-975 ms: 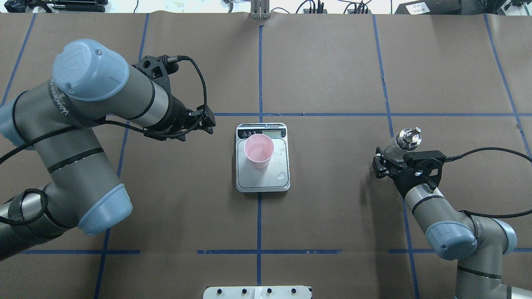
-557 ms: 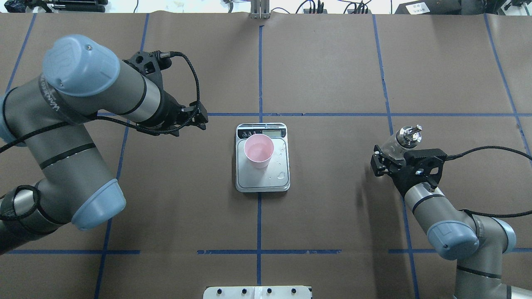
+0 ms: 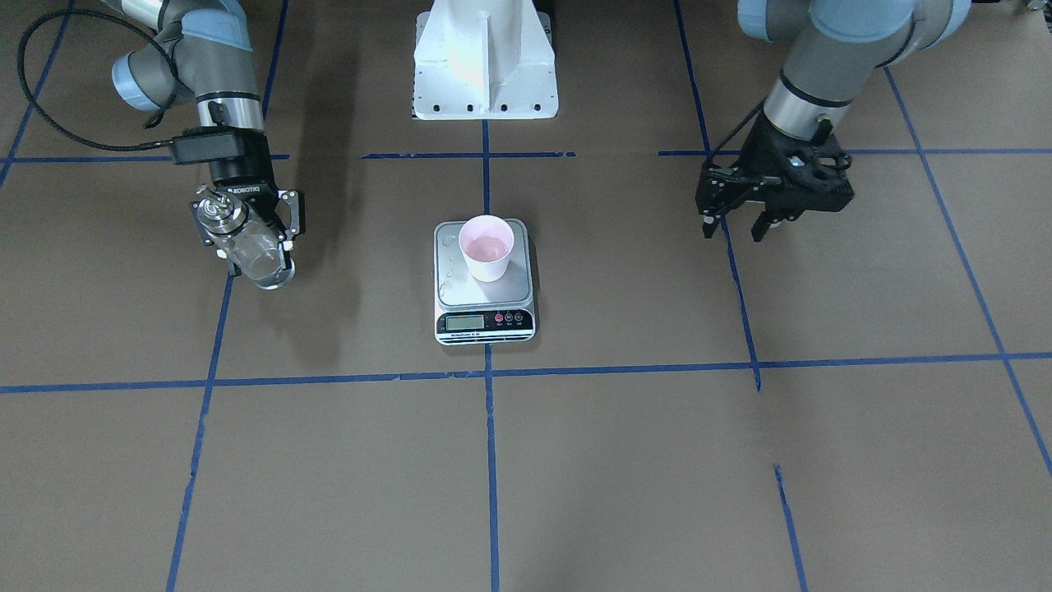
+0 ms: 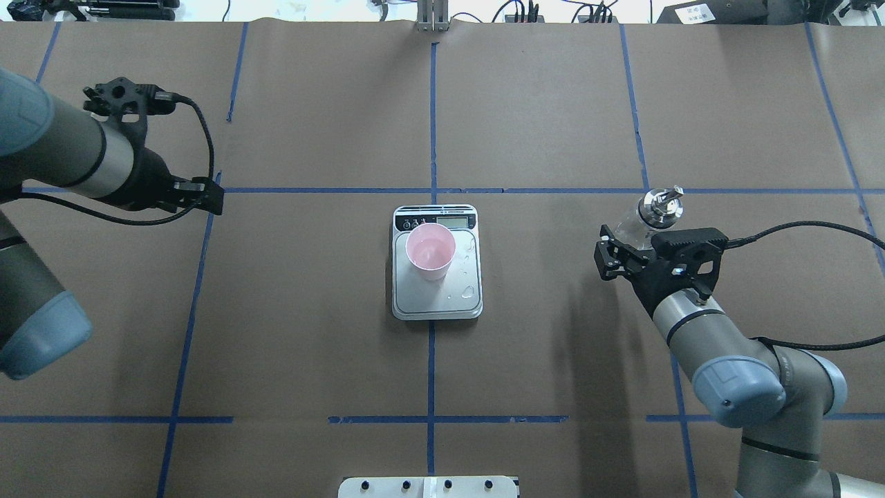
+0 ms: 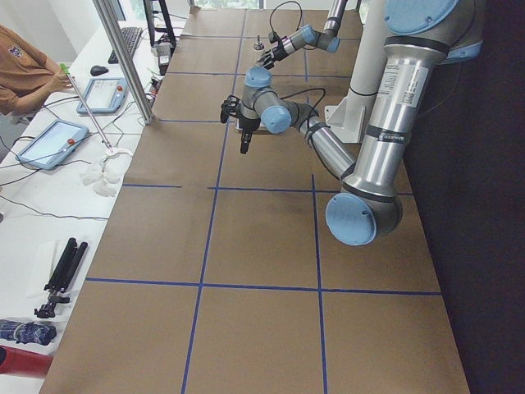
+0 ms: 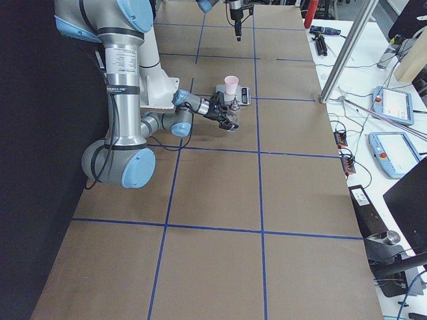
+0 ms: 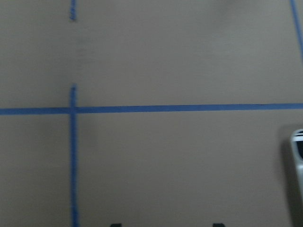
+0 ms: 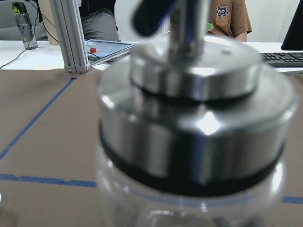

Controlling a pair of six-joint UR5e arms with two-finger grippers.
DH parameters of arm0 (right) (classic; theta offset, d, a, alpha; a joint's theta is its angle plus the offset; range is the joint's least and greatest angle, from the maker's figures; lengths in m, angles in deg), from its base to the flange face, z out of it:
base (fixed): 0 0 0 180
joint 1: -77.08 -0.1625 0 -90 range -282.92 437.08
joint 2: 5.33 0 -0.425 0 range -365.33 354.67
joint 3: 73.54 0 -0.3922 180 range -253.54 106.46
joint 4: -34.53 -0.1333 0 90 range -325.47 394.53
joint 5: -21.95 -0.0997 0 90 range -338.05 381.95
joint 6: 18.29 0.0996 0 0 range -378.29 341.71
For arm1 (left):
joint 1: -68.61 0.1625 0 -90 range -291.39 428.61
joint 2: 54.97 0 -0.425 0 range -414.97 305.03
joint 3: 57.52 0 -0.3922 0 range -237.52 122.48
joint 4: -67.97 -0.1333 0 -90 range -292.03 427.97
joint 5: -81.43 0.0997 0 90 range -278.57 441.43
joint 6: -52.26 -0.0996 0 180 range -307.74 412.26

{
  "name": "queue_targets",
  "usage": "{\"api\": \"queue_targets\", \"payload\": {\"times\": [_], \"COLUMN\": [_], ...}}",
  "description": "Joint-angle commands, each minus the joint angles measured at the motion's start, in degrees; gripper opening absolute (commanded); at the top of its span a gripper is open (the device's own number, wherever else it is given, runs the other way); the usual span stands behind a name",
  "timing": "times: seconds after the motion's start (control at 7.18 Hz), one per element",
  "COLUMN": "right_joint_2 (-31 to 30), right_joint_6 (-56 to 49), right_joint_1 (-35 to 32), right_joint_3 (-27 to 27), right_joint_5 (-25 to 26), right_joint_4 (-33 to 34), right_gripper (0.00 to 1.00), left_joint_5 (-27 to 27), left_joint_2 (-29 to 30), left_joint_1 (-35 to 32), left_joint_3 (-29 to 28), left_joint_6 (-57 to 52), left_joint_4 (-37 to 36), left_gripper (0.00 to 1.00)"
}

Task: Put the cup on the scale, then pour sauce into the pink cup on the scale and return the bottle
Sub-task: 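Carry the bottle with the right gripper toward the cup while the left arm withdraws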

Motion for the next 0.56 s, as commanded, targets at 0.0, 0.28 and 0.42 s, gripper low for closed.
{"api": "queue_targets", "payload": {"times": [0.0,0.28,0.42], "right_joint_2": [12.96,18.03,22.58], "right_joint_6": [0.59,0.6,0.25], "right_joint_1": [-0.28,-0.11,0.33], "right_joint_3": [1.53,1.62,1.45], "right_joint_5": [0.33,0.51,0.42], "right_joint_4": [23.86,34.68,44.29], "right_gripper": [0.0,0.0,0.0], "left_joint_5": [-0.03,-0.12,-0.38], "left_joint_2": [-4.27,-6.9,-7.87], "left_joint_1": [-3.5,-5.52,-6.93], "left_joint_3": [0.91,1.97,2.05], "left_joint_6": [-6.47,-9.99,-13.75], "left_joint_4": [0.28,0.45,0.54], "left_gripper": [0.68,0.67,0.67]}}
